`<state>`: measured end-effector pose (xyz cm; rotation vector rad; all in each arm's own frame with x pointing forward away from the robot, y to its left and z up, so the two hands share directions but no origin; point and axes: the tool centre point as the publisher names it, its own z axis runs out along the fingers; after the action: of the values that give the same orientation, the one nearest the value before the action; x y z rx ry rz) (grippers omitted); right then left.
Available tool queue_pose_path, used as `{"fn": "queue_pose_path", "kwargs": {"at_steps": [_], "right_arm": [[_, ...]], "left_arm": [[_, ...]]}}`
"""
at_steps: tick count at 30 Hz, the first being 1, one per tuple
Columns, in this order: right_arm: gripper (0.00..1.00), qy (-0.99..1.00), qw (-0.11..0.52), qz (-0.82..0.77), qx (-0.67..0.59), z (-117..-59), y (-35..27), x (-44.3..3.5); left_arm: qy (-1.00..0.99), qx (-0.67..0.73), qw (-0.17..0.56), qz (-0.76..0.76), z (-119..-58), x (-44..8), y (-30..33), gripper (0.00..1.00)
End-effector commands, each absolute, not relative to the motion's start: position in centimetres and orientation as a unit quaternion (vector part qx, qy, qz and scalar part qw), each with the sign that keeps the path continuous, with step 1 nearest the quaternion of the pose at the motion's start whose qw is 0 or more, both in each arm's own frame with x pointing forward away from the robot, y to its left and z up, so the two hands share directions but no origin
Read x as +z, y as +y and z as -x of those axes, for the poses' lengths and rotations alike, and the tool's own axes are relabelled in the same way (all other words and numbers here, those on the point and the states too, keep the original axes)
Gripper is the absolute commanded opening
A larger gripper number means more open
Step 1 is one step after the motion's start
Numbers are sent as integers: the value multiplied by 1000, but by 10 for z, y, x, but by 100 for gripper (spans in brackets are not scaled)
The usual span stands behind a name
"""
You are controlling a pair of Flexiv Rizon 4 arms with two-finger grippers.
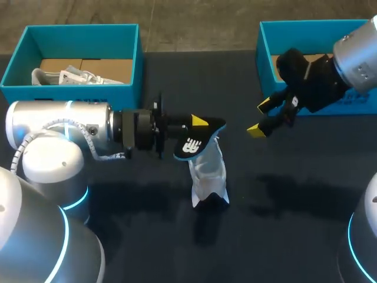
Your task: Take the shoe out of the shoebox, open the shoe tongue, remove and reinsert the insole, then place the shoe into the shoebox
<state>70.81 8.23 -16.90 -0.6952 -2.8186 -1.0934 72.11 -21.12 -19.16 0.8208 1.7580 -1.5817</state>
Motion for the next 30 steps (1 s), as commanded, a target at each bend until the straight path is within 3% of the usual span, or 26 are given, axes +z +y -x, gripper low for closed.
{"fn": "queue_pose_path", "kwargs": {"at_steps": [1, 12, 20, 30], "right_arm": [[100, -911, 21, 225, -346, -709, 84, -168], [100, -911, 21, 225, -346, -709, 84, -168], [100, -934, -51, 130, -328, -710, 81, -176], [100, -950, -65, 22, -305, -697, 82, -190]], "left_arm": [[673, -599, 312, -300, -713, -194, -211, 0], [669, -625, 315, -252, -693, -200, -205, 0], [674, -625, 313, -237, -687, -210, -205, 0], [680, -623, 312, -227, -686, -219, -205, 0]]}}
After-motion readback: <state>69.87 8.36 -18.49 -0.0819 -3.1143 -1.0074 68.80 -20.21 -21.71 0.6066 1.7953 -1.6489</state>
